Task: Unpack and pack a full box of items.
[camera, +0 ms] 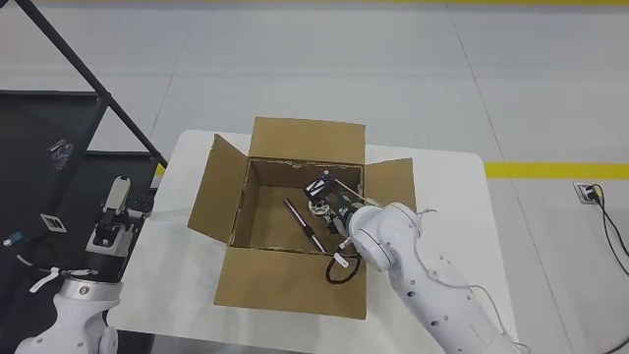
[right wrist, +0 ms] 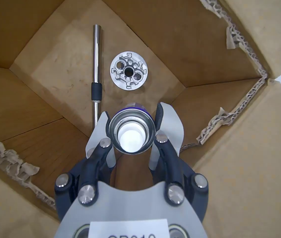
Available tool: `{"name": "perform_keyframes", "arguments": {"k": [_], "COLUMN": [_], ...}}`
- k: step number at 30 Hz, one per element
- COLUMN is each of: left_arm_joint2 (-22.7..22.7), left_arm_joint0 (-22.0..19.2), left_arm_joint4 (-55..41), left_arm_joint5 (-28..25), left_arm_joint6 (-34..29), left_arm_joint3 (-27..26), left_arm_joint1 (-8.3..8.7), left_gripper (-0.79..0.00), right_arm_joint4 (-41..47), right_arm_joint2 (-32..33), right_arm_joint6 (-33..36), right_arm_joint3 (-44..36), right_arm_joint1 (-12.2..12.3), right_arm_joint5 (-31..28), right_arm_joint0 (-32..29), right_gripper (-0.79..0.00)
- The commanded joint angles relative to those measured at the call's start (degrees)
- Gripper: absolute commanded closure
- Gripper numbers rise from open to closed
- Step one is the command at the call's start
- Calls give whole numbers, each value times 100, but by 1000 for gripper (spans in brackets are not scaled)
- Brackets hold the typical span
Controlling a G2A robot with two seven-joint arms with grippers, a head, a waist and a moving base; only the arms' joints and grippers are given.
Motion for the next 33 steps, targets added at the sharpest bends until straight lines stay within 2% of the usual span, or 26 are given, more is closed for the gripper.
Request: {"name": "perform_keyframes", "arguments": {"k": [1, 6, 8, 12, 16, 18, 21, 23, 28, 33], "left_arm_joint2": [0, 0, 0, 0, 0, 0, 0, 0, -15, 64], "left_arm_joint0": [0, 0, 0, 0, 0, 0, 0, 0, 18, 1], "left_arm_joint4": [0, 0, 0, 0, 0, 0, 0, 0, 168, 772], "left_arm_joint5": [0, 0, 0, 0, 0, 0, 0, 0, 5, 68], "left_arm_joint6": [0, 0, 0, 0, 0, 0, 0, 0, 76, 165], "left_arm_joint3": [0, 0, 0, 0, 0, 0, 0, 0, -14, 90], "left_arm_joint1": [0, 0, 0, 0, 0, 0, 0, 0, 4, 23], "left_gripper": [-785, -785, -785, -785, -785, -785, -785, -785, -785, -785], "right_arm_joint4": [79, 313, 358, 409, 411, 399, 360, 328, 238, 249], "right_arm_joint2": [-50, -151, -198, -259, -263, -248, -212, -182, -53, 324], "right_arm_joint6": [-41, -134, -184, -230, -220, -205, -191, -176, -165, -179], "right_arm_joint3": [208, 701, 841, 1031, 1083, 1055, 1001, 937, 584, -378], "right_arm_joint1": [-39, -135, -170, -227, -254, -257, -255, -250, -221, -118], "right_arm_joint5": [27, -3, -12, -11, -26, -28, -23, -28, -17, -115], "right_arm_joint0": [80, 266, 328, 428, 467, 455, 419, 392, 283, -69], "right_gripper": [0, -6, -46, -249, -376, -489, -600, -653, -699, -748]}}
